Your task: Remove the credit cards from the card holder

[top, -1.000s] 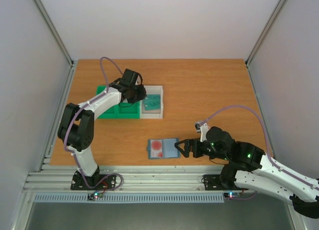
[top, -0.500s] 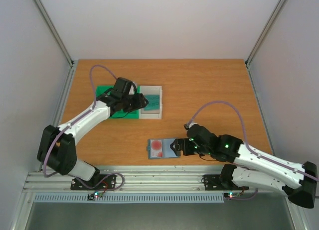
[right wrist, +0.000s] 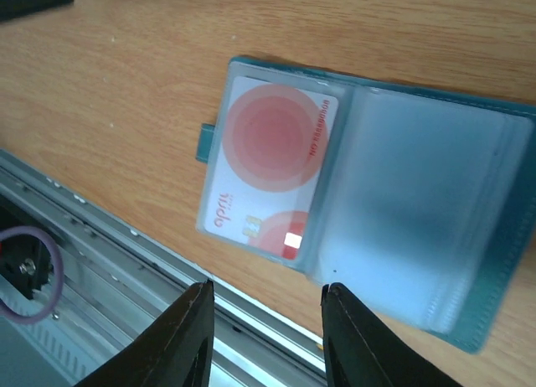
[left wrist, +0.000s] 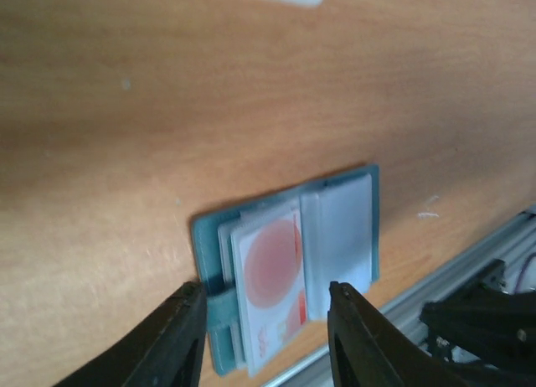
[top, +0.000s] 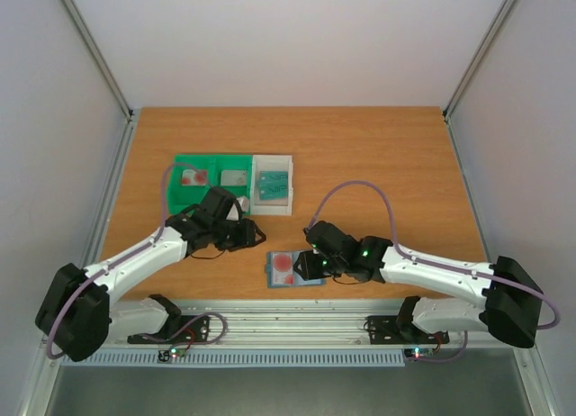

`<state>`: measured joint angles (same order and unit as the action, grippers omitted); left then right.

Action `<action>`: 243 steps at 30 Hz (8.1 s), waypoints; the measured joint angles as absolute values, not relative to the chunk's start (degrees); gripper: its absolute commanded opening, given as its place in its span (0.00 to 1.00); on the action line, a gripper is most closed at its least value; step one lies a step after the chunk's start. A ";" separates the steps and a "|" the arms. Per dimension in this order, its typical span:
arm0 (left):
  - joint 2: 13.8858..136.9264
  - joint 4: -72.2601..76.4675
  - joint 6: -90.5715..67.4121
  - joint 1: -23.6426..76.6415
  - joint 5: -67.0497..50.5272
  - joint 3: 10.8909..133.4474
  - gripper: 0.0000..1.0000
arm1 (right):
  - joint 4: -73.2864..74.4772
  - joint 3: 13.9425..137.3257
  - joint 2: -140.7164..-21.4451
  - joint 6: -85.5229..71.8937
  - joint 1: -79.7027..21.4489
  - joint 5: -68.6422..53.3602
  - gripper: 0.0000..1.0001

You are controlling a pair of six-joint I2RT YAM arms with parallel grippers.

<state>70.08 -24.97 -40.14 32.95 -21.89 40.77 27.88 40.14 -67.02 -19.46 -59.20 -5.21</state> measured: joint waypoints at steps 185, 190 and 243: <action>54.17 16.43 -55.05 38.92 -59.13 21.19 0.01 | 34.92 50.74 -61.30 -4.73 -46.24 -43.66 0.49; 54.17 18.41 -56.55 38.92 -59.86 20.12 0.00 | 34.54 50.74 -61.89 -4.19 -46.24 -44.18 0.49; 53.30 24.34 -64.47 39.03 -49.67 19.27 0.59 | 33.39 52.84 -60.10 -7.11 -46.24 -38.28 0.01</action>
